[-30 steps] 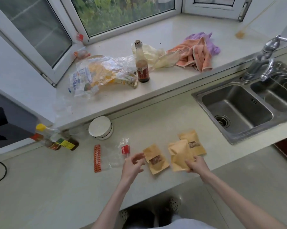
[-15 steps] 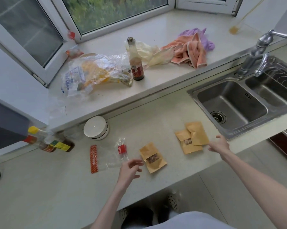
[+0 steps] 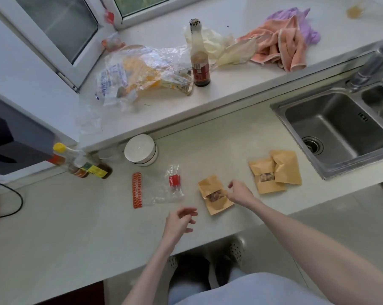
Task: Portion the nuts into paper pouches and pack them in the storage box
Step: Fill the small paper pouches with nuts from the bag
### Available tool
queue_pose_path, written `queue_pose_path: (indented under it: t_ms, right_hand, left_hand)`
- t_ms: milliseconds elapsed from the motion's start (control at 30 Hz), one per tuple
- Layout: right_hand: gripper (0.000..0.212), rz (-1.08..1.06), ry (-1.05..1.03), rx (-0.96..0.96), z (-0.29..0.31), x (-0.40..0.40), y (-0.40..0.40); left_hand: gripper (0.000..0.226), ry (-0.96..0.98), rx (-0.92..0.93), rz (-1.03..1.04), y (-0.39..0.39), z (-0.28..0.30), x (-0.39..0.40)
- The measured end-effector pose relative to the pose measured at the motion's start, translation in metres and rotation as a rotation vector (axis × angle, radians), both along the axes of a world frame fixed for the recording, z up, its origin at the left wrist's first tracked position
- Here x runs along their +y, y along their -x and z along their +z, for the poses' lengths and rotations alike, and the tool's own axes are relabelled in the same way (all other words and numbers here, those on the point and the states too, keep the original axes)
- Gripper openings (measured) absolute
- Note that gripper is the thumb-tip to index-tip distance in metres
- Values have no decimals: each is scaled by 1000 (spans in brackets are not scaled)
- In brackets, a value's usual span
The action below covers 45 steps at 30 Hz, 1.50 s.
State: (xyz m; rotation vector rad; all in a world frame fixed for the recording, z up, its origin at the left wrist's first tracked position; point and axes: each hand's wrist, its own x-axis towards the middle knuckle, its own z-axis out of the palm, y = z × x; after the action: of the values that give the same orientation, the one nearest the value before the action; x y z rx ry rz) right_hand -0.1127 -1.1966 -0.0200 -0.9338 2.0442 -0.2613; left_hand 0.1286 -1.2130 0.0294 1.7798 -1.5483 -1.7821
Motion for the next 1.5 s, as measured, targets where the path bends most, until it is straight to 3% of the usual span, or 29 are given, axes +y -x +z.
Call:
queue_pose_path:
  t_ms: [167,300,400,667,967,1100,1200,1300,1500]
  right_hand:
    - [77,15,-83,98,-13,-30,-33]
    - [87,103,-109,212,-29,-29,-53]
    - [93,94,-106,179,-38,-21,-62]
    - [58,-53,91,-52,-48,-6,-61]
    - [44,-144,245,-296,-46,5,-51]
    - [42,-149,357,-359,-26,-1,-47]
    - [44,-162,467,-365,-1,-11,-49]
    - [46,-173,612,-380,30,-21,-52]
    - [43,-102,802,-372,88,-43,-52]
  left_hand:
    - [32,-22,-32,47,-17,-3,9]
    - [33,-43,-64,88,-33,-3,16]
    - [33,-49,-78,107,-38,-2,18]
    - [32,-55,-85,74,-32,-3,15]
    - [32,-26,-69,-5,-2,-3,-7]
    - [30,160,-87,-48,20,6,-28]
    - [32,362,-105,35,31,16,-41]
    - [37,479,11,105,35,36,-53]
    - [16,636,161,233,39,81,-70]
